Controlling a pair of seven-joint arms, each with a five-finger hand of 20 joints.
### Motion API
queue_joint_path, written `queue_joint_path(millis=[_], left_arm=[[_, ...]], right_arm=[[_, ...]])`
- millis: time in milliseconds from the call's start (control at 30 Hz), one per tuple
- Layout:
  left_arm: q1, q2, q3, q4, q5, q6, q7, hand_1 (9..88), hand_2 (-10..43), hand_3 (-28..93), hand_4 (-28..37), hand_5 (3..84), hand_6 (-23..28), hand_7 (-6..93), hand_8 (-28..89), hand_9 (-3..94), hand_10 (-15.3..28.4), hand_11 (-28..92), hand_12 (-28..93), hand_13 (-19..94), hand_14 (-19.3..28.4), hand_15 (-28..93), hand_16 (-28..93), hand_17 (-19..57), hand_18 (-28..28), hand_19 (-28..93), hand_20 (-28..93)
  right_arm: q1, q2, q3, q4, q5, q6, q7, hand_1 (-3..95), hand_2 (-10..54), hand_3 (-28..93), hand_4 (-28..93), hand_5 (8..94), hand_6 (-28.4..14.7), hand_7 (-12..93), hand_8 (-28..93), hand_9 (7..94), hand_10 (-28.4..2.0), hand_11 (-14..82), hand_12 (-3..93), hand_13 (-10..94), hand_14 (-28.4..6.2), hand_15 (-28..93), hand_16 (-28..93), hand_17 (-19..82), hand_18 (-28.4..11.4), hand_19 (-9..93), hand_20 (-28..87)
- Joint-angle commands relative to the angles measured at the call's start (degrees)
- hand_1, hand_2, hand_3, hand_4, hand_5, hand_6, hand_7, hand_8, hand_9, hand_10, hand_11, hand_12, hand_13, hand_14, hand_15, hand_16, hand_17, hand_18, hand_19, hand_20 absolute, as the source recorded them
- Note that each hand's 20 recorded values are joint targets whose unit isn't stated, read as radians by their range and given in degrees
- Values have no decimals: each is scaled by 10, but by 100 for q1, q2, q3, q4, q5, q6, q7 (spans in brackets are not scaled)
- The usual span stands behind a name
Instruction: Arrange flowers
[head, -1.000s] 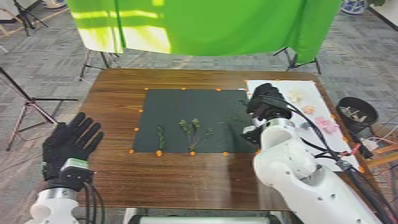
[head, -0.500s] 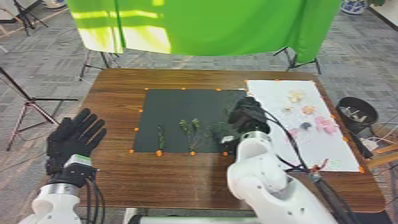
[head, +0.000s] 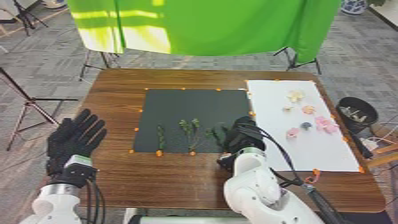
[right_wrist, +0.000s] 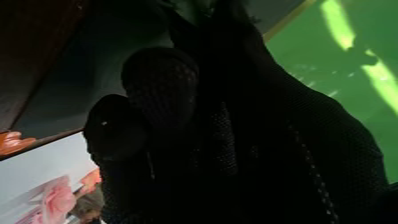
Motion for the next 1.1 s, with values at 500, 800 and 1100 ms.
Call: queue_joint_path(millis=[500, 800, 1100], left_arm=[[206, -136, -20, -62, -50, 33, 55, 284, 153, 726, -279, 426, 97, 154, -83, 344, 164, 277, 119, 245, 173, 420, -76, -62, 151, 362, 87], [310, -161, -65, -91, -60, 25, 139, 284, 153, 727, -280, 426, 97, 155, -84, 343, 164, 277, 119, 245, 173, 421, -77, -62, 151, 362, 87], [310, -199, -88, -97, -29, 1, 76, 285, 154, 726, -280, 429, 98, 155, -84, 347, 165, 285, 123, 251, 174, 440, -73, -62, 151, 364, 88]], right_arm=[[-135, 303, 305, -412, 436, -81, -342, 471, -95, 813, -219, 607, -64, 342, -52, 710, -167, 179, 164, 803, -96, 554, 283, 516, -199, 932, 357], [-366, 1368, 774, -1210, 1131, -1677, -1365, 367, -7, 785, -207, 728, -46, 199, -16, 734, -175, 139, 166, 776, -118, 598, 240, 482, -207, 932, 361], [-595, 1725, 1309, -1609, 1261, -3853, -1831, 310, 88, 758, -192, 864, -32, 210, -116, 819, -177, 178, 188, 751, -140, 609, 269, 450, -219, 932, 359]])
